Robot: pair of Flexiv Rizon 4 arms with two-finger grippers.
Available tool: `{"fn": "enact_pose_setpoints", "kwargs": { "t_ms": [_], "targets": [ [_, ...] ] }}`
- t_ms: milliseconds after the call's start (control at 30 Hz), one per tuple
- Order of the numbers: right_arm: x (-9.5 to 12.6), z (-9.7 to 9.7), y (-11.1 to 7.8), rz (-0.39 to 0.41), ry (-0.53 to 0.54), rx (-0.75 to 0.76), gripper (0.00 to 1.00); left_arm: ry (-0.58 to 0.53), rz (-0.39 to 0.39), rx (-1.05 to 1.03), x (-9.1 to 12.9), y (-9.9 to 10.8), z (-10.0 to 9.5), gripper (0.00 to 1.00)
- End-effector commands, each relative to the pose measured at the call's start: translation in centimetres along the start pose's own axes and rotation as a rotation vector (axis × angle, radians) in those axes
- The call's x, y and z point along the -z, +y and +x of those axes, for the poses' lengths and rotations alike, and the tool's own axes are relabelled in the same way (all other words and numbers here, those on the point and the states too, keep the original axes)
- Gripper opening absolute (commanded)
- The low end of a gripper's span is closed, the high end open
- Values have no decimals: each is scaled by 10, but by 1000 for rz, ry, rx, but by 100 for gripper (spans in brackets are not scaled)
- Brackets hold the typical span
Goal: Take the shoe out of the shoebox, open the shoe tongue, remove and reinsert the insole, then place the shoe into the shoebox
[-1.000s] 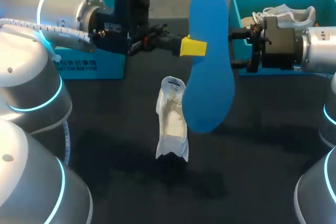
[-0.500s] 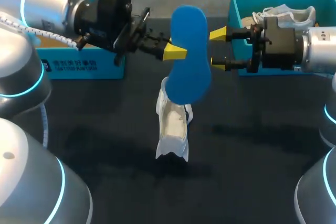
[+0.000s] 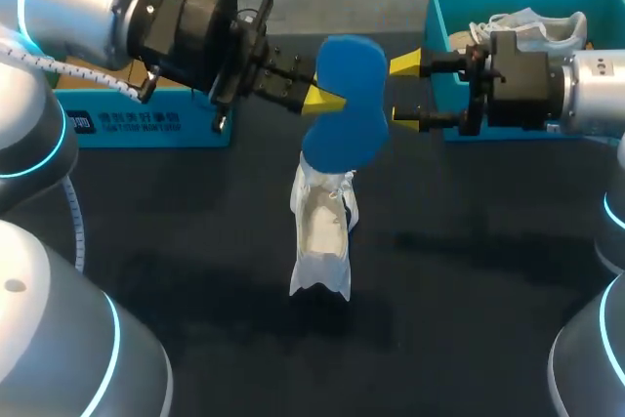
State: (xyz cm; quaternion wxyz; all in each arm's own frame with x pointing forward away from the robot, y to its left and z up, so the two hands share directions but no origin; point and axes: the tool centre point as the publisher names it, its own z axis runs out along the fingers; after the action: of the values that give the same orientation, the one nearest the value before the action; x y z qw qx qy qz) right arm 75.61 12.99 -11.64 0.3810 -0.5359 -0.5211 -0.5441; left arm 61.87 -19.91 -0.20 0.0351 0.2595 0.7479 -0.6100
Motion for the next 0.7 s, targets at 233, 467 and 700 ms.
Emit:
{"fn": "enact_pose_setpoints", "kwargs": {
  "t_ms": [233, 467, 700],
  "targets": [
    [-2, 0, 0, -1, -1, -1, 100, -73, -36, -625, 0, 35, -7, 0],
    [-2, 0, 0, -1, -1, -1, 100, -100, -91, -973, 6, 52, -15, 0],
    [-2, 0, 0, -1, -1, -1, 100, -100, -91, -973, 6, 52, -15, 0]
  ]
}}
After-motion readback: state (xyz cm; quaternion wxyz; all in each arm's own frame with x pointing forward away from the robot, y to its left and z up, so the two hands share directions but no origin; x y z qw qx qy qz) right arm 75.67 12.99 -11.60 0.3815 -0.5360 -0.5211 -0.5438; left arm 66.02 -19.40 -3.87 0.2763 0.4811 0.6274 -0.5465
